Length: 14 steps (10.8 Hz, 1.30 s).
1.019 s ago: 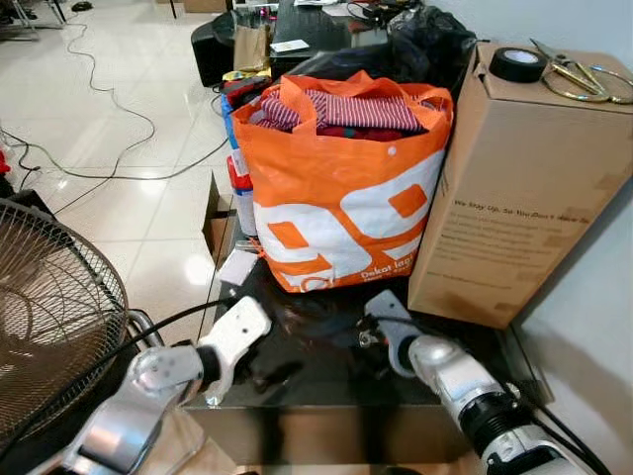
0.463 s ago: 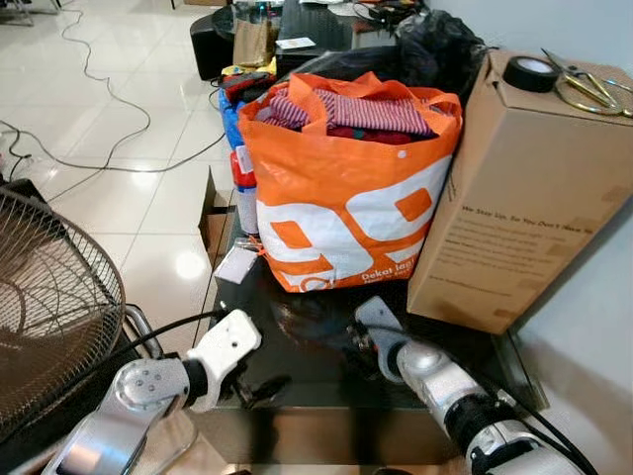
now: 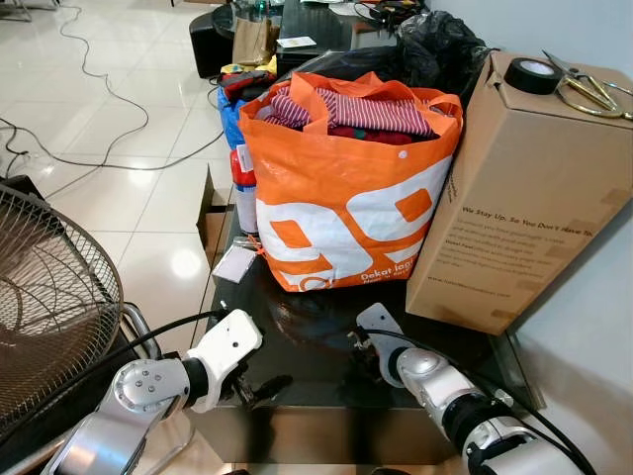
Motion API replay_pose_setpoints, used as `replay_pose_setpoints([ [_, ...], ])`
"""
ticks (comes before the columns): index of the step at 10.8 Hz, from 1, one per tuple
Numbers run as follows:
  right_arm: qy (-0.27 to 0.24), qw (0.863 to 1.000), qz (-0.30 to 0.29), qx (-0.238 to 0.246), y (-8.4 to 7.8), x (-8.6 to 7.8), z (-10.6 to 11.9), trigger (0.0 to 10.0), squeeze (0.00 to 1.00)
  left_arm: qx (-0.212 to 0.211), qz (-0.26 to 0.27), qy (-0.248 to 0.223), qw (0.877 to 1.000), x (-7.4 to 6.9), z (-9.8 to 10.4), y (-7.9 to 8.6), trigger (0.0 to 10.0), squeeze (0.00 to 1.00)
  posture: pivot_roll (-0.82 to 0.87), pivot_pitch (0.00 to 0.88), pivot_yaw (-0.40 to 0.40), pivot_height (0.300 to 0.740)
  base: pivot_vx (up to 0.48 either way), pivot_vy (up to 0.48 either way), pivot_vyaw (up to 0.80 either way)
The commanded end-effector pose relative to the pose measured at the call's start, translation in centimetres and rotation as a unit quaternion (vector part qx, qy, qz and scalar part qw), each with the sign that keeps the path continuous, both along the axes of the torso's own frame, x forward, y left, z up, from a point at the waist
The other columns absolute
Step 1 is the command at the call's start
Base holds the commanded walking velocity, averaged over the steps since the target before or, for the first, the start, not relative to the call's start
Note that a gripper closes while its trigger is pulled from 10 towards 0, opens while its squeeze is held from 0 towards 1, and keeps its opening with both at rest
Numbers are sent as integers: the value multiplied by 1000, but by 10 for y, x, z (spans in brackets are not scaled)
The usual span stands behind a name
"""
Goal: Hang keys on a hook
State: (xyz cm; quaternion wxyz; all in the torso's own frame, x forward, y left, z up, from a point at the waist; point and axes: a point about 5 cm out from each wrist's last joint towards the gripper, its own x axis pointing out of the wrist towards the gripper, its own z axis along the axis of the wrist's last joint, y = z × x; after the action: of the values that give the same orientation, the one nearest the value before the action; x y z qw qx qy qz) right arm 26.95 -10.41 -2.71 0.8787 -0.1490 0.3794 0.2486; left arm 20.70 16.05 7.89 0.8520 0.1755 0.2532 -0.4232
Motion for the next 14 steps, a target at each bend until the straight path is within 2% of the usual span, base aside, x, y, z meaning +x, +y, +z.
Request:
replay_pose_setpoints([
  [1, -8, 1000, -8, 6, 0, 3, 2, 0, 0, 3, 4, -4, 1000, -1, 3, 2, 10000, 0, -59, 0, -48, 740, 0, 0, 0],
  [4, -8, 1000, -12, 17, 10, -2, -2, 0, 0, 9, 6, 0, 1000, -8, 7, 6, 10000, 0, -31, 1, -52, 740, 0, 0, 0],
  [7, 0, 1000, -21, 14, 10, -8, -7, 0, 0, 13, 5, 8, 1000, -15, 10, 8, 10000, 0, -17, 30, -53, 740, 0, 0, 0],
  [9, 2, 1000, -28, 8, 7, -11, -10, 0, 0, 14, 6, 13, 1000, -18, 9, 8, 10000, 0, -22, 28, -52, 740, 0, 0, 0],
  [14, -17, 998, -59, 0, -8, -6, -7, 0, 0, 4, 0, 6, 1000, -9, 6, -1, 10000, 0, -59, 0, -33, 740, 0, 0, 0],
])
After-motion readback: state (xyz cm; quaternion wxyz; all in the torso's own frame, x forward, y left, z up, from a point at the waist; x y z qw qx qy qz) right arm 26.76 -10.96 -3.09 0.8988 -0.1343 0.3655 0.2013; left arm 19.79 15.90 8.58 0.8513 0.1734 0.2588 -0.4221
